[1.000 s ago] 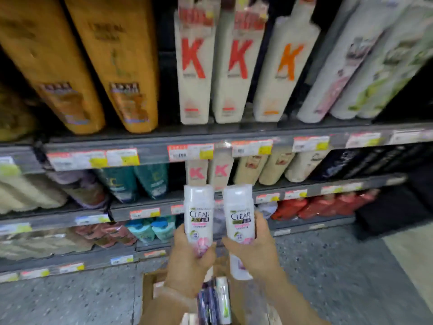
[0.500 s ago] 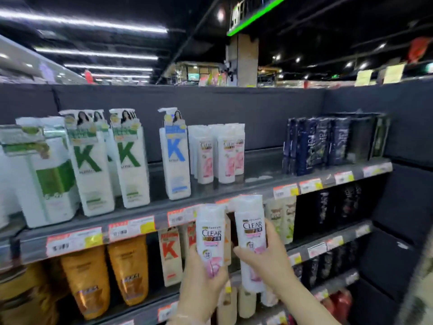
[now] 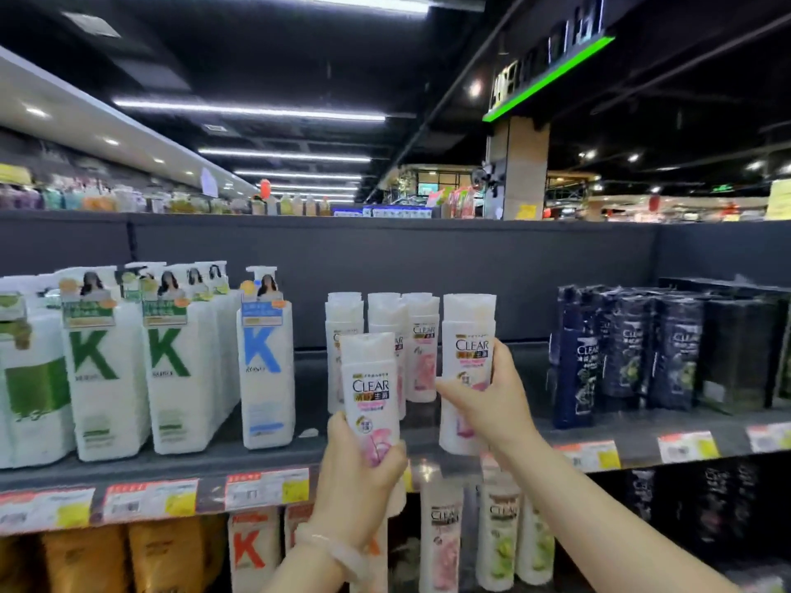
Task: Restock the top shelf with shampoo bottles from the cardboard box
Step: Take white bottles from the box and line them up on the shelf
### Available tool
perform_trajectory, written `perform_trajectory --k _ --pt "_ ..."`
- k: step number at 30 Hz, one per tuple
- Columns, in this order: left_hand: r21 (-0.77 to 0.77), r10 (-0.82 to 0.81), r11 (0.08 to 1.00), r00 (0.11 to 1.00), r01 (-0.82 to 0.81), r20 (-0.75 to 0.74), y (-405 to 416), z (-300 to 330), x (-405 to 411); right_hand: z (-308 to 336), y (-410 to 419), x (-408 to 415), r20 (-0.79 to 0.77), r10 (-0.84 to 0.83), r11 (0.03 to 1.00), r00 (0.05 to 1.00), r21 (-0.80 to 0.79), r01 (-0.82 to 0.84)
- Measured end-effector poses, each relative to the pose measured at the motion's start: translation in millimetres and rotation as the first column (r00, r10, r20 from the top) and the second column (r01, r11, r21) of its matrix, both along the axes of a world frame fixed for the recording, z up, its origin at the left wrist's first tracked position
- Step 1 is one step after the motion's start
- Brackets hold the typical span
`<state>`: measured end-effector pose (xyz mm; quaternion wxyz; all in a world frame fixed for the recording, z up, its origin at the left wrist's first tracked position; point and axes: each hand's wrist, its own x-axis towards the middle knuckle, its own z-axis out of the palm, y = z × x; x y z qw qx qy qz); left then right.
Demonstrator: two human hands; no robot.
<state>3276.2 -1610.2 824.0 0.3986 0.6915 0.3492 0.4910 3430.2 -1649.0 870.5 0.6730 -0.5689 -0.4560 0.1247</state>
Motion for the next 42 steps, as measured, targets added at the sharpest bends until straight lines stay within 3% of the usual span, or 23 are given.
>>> perform_trajectory --k 9,20,28,37,42 --pt "0.016 0.217 0.976 0.976 -0.217 0.007 18 9 38 -3 84 42 0.0 0.101 0.995 0.995 0.021 -0.101" --pt "0.059 0.199 0.978 0.98 -0.198 -0.008 35 14 35 -36 113 49 -0.012 0.102 0.993 0.995 -0.065 -0.102" --pt "0.069 0.195 0.979 0.981 -0.194 -0.01 47 10 30 -34 117 44 0.093 -0.016 0.992 0.996 -0.124 0.028" --pt "0.124 0.201 0.972 0.98 -0.201 0.014 81 29 30 -47 107 47 0.269 -0.122 0.934 0.955 -0.294 0.202" --pt "0.051 0.274 0.961 0.962 -0.273 -0.015 101 24 39 -55 108 44 0.288 -0.167 0.915 0.943 -0.312 0.257"
